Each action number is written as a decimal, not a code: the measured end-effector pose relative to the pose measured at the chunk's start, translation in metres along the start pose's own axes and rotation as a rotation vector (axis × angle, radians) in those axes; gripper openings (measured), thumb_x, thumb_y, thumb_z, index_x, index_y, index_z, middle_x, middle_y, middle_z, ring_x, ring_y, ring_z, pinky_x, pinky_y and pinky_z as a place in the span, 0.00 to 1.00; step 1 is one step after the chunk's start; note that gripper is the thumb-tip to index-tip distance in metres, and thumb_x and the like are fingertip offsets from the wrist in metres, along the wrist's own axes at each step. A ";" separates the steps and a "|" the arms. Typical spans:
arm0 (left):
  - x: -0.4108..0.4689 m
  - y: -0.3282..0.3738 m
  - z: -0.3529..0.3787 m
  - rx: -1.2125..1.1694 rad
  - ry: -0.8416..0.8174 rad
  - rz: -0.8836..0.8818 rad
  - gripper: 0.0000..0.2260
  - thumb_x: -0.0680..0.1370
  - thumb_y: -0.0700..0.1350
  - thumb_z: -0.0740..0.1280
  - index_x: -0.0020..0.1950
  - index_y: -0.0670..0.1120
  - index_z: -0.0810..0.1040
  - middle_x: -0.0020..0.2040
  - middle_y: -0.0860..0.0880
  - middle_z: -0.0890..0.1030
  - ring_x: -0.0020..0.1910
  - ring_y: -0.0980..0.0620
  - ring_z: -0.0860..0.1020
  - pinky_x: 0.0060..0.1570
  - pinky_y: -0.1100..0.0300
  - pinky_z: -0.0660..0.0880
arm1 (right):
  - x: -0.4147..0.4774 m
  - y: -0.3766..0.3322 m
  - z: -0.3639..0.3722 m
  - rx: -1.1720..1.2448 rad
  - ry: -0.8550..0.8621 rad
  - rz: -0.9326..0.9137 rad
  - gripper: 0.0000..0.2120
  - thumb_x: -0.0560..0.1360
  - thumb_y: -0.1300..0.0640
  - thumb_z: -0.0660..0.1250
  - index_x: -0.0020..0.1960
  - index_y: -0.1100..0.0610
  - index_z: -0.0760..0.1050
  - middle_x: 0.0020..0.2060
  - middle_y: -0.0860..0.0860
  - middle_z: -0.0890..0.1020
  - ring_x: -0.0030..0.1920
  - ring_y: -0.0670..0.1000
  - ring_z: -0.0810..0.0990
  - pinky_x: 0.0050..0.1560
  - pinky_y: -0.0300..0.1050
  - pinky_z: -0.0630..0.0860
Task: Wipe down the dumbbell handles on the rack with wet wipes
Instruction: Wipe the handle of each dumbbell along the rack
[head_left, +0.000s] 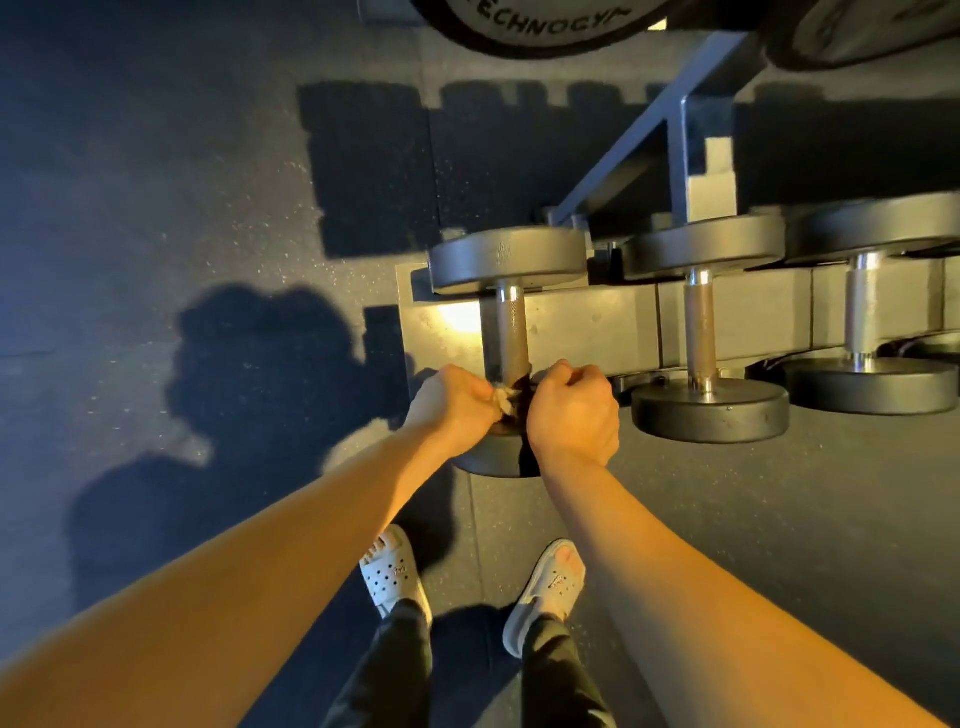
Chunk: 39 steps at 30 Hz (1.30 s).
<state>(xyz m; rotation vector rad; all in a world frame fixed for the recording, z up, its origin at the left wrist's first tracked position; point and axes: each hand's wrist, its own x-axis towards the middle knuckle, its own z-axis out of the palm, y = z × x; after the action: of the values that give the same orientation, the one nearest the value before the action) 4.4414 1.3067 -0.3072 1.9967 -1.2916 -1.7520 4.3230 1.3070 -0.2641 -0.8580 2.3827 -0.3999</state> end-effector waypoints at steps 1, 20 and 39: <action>0.001 0.008 -0.002 -0.044 0.044 -0.009 0.07 0.81 0.45 0.71 0.52 0.42 0.85 0.44 0.50 0.83 0.43 0.56 0.81 0.50 0.61 0.80 | -0.001 -0.001 0.000 -0.004 0.002 0.003 0.14 0.82 0.49 0.58 0.42 0.54 0.73 0.44 0.55 0.82 0.48 0.58 0.79 0.49 0.54 0.77; 0.012 0.039 -0.008 -0.412 0.236 0.056 0.12 0.78 0.43 0.75 0.39 0.39 0.77 0.37 0.43 0.81 0.31 0.61 0.79 0.39 0.62 0.78 | 0.002 -0.003 0.000 -0.020 -0.017 0.043 0.14 0.82 0.49 0.59 0.38 0.51 0.71 0.39 0.55 0.81 0.43 0.58 0.78 0.45 0.51 0.74; 0.014 0.033 0.012 -0.554 0.331 -0.004 0.07 0.80 0.43 0.71 0.48 0.39 0.82 0.45 0.47 0.85 0.44 0.52 0.83 0.50 0.60 0.81 | 0.004 -0.003 0.000 -0.042 -0.029 0.021 0.14 0.81 0.50 0.58 0.42 0.54 0.76 0.41 0.55 0.81 0.44 0.58 0.79 0.47 0.51 0.76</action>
<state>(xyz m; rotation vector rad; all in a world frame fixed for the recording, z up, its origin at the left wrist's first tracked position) 4.4137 1.2820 -0.2993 1.8454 -0.6124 -1.4809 4.3221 1.3024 -0.2642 -0.8517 2.3787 -0.3275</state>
